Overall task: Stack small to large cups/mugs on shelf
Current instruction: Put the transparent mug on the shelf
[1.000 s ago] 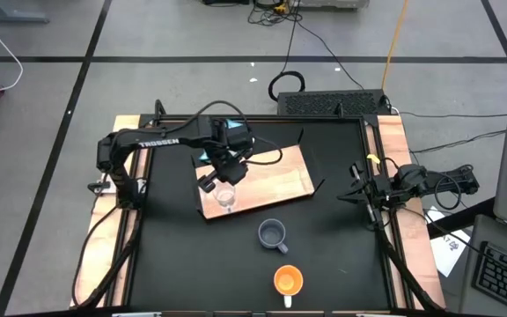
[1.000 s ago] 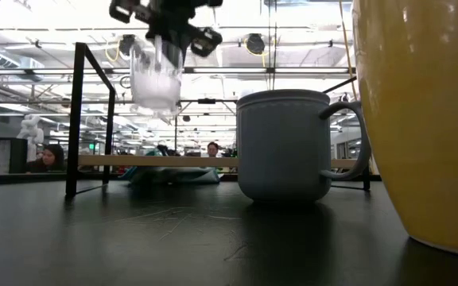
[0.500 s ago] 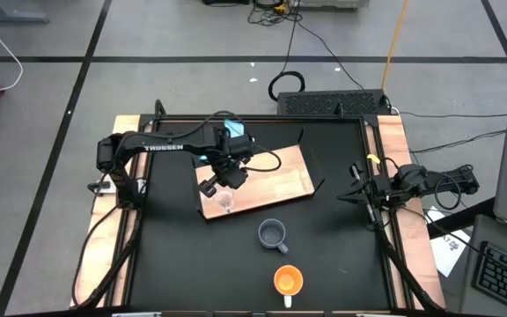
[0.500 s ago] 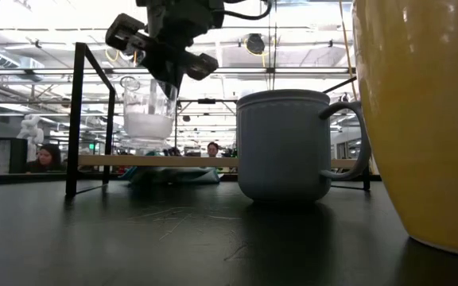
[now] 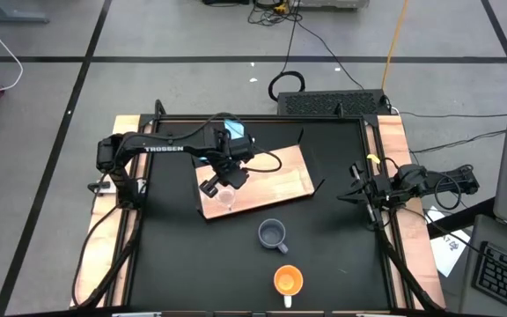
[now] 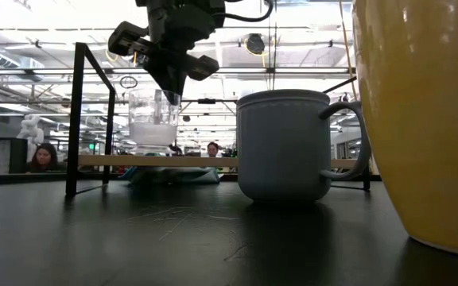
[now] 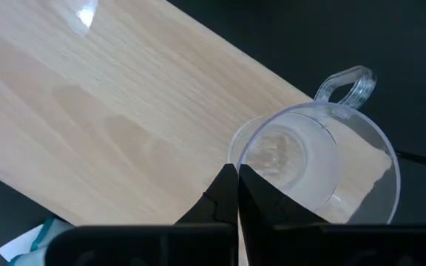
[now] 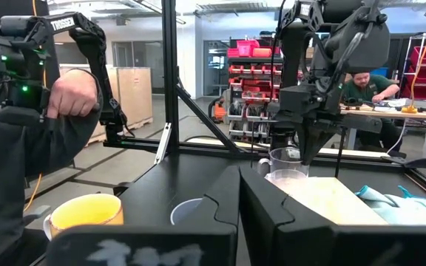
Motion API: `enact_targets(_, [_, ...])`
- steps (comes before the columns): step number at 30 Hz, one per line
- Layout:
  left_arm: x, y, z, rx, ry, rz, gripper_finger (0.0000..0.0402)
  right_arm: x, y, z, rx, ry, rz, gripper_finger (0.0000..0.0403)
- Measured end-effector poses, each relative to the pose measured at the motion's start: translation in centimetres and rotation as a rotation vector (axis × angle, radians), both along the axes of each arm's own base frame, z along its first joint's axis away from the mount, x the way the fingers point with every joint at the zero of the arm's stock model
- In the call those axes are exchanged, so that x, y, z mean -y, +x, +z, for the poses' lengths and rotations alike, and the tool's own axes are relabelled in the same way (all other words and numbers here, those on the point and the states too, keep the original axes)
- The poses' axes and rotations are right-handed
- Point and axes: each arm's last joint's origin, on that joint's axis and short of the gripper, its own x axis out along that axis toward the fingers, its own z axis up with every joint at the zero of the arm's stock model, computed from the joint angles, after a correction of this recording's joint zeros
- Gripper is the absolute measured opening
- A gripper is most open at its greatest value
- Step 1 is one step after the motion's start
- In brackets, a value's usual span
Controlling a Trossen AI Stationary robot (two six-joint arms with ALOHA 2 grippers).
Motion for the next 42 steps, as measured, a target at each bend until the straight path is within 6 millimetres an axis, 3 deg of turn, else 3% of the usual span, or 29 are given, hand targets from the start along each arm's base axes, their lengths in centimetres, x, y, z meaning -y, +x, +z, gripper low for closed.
enact_targets(17, [-0.2,0.0,0.0,0.006,-0.035,0.036,0.0,0.0,0.0,0.0,0.0,0.0,0.0,0.0])
enact_targets(30, [-0.2,-0.2,-1.9,-0.012,-0.013,0.072,0.0,0.0,0.0,0.0,-0.004,-0.001,0.0,0.0])
enact_targets(42, [1.1,-0.6,-0.9,0.019,0.065,0.068,0.0,0.0,0.0,0.0,-0.003,-0.001,0.0,0.0])
